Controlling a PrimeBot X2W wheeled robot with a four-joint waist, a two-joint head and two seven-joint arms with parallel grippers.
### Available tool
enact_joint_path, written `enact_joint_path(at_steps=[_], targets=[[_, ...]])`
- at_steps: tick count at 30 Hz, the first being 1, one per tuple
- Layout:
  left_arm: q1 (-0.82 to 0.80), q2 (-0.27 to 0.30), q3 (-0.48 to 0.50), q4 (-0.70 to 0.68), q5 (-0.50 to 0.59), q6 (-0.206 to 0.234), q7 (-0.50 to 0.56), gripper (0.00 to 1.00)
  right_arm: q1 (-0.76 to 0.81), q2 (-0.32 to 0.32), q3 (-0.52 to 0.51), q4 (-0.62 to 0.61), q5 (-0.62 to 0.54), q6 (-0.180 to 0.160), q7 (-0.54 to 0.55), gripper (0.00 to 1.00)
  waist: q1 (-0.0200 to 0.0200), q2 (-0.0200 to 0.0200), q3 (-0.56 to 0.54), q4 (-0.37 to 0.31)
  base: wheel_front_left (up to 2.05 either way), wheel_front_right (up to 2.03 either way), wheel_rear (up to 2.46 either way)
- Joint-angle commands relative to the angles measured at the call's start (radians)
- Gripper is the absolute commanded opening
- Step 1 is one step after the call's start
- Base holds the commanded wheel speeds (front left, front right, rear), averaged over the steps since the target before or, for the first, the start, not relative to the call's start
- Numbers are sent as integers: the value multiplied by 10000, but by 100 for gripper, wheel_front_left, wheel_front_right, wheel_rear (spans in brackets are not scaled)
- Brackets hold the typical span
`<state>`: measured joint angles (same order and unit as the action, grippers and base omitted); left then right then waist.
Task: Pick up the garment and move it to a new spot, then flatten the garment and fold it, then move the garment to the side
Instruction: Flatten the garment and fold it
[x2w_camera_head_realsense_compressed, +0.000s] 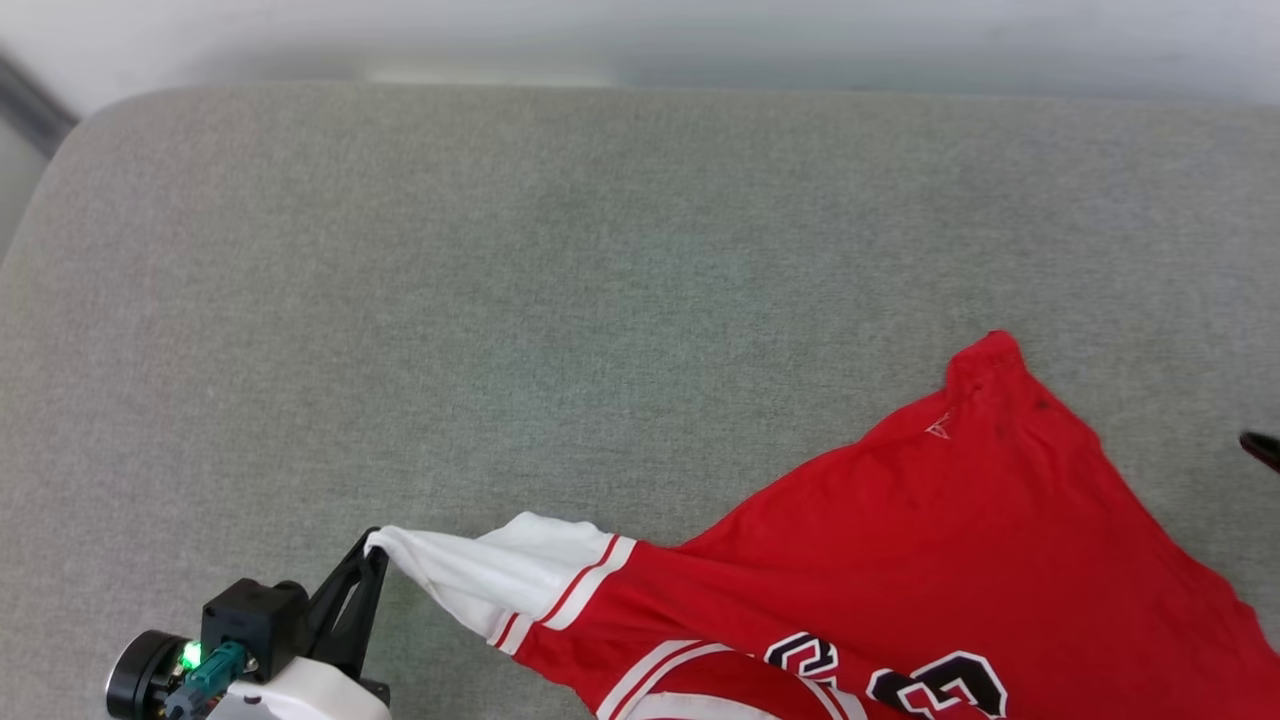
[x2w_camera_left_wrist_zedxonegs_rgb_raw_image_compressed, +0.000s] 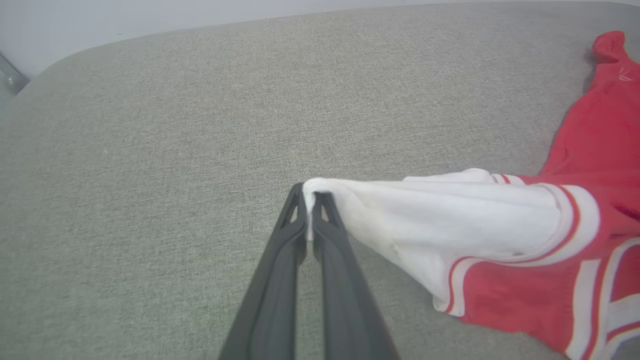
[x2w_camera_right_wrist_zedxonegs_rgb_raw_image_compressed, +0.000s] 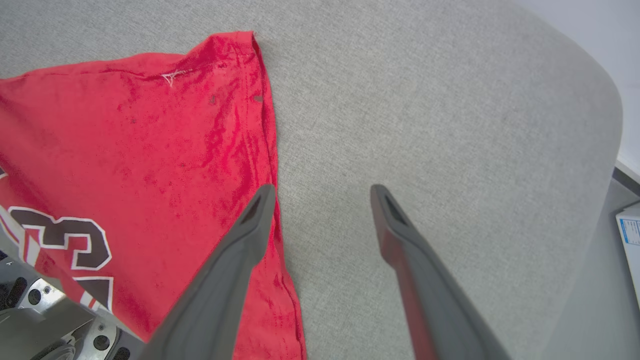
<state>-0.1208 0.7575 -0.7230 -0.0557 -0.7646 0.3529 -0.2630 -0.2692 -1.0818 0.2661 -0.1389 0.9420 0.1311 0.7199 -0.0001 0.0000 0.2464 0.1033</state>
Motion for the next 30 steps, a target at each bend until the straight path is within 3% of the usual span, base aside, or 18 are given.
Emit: enact_joint_path(at_steps=[1, 7, 13, 19, 25, 26, 27, 30], targets=[[-177, -56, 8, 17, 105, -6, -6, 0, -616, 177, 272, -120, -176, -7, 336, 100, 1, 0, 259, 172, 0, 0, 0], [-509, -274, -55, 13, 308, -74, -8, 0, -2521, 900, 1519, 157, -792, -7, 1542, 100, 1, 0, 731, 476, 0, 0, 0], [-894, -477, -70, 42, 493, -136, -11, 0, -4570, 2082, 3057, 1490, -1543, -7, 2309, 100, 1, 0, 1352, 812, 0, 0, 0], [-1097, -671, -9, 14, 661, -139, -16, 0, -5744, 2864, 4404, 2856, -1841, -6, 2229, 100, 1, 0, 1906, 960, 0, 0, 0], [-1246, -883, 20, 150, 761, -222, -19, 0, -5547, 3057, 6103, 3759, -1483, 14, 1997, 100, 1, 0, 2117, 1036, 0, 0, 0], [-1257, -909, 24, 177, 755, -238, -19, 0, -5495, 3035, 6310, 3832, -1407, 14, 1912, 83, 1, 0, 2108, 1026, 0, 0, 0], [-1249, -917, 35, 210, 752, -235, -20, 0, -5525, 3026, 6451, 3920, -1326, 14, 1773, 4, 1, 0, 2069, 1000, 0, 0, 0], [-1175, -891, 93, 285, 765, -254, -21, 0, -5829, 2994, 6559, 4096, -1123, 8, 1076, 0, 1, 0, 1853, 870, 0, 0, 0]])
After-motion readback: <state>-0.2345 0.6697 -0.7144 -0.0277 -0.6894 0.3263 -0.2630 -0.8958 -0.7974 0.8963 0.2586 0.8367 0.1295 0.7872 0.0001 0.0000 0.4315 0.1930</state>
